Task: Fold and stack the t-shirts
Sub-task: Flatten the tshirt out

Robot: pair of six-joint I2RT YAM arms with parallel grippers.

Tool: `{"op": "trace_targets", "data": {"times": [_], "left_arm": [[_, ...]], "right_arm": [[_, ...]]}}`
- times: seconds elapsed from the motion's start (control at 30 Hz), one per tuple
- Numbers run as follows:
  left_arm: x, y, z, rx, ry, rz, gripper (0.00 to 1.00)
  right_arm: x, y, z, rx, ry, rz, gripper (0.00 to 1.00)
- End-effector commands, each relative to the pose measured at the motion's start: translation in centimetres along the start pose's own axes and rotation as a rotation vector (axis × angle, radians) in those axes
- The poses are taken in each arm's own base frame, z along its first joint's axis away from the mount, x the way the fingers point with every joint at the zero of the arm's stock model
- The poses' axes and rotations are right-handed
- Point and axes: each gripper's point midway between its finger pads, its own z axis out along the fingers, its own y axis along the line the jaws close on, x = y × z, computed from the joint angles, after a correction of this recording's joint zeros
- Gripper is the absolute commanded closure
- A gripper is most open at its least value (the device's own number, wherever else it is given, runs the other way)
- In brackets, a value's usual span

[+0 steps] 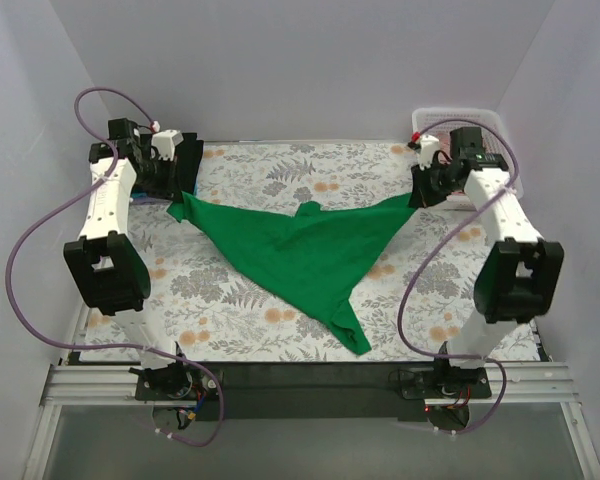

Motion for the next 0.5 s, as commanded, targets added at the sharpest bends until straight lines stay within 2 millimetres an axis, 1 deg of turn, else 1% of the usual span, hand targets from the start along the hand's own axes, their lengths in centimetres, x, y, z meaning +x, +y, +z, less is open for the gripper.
{"op": "trace_targets", "data": {"times": [0.0,0.03,0.07,0.1,0.13,0.17,0.2,0.23,0.27,0.3,0.33,0.37,0.4,0.43,0.47], "left_arm": [[-0.7,0.4,-0.6,-0.012,-0.010,0.015,1.00],[-0.4,0.5,-0.5,-0.015,-0.001,0.017,1.00],[-0.3,0.4,-0.6,-0.017,0.001,0.024,1.00],[-0.1,0.6,-0.6,-0.025,0.006,0.031,1.00],[0.1,0.7,-0.6,-0.034,0.009,0.039,1.00],[0.3,0.7,-0.6,-0.034,0.014,0.039,1.00],[0.5,0.6,-0.5,-0.033,0.016,0.041,1.00],[0.6,0.6,-0.5,-0.033,0.018,0.043,1.00],[0.6,0.7,-0.4,-0.035,0.019,0.041,1.00],[0.5,0.8,-0.3,-0.034,0.018,0.038,1.00],[0.5,0.8,-0.3,-0.032,0.019,0.035,1.00],[0.4,0.8,0.0,-0.026,0.016,0.032,1.00],[0.2,0.9,0.0,-0.027,0.013,0.032,1.00],[0.1,0.9,0.1,-0.026,0.009,0.030,1.00],[0.2,0.9,0.3,-0.019,0.017,0.023,1.00]], "right_arm": [[8.9,4.9,-2.2,-0.130,0.214,-0.121,0.99],[11.7,6.0,-3.1,-0.177,0.293,-0.187,0.99],[13.4,6.8,-4.5,-0.179,0.329,-0.259,0.99],[17.1,8.0,-4.9,-0.230,0.421,-0.290,0.99],[19.3,8.8,-6.3,-0.286,0.485,-0.377,0.99],[20.3,9.4,-7.6,-0.292,0.493,-0.436,0.99],[21.6,10.2,-8.6,-0.335,0.525,-0.460,0.99],[22.1,10.4,-9.1,-0.337,0.534,-0.488,0.99],[22.0,9.9,-9.7,-0.293,0.540,-0.542,0.90],[21.7,9.9,-9.7,-0.286,0.528,-0.570,0.76],[20.0,9.6,-10.0,-0.263,0.485,-0.603,0.64],[18.7,10.1,-9.5,-0.294,0.439,-0.585,0.33],[16.9,10.1,-9.3,-0.297,0.392,-0.560,0.20],[13.4,10.2,-9.4,-0.282,0.312,-0.553,0.19],[11.5,10.8,-8.0,-0.353,0.271,-0.483,0.19]]}}
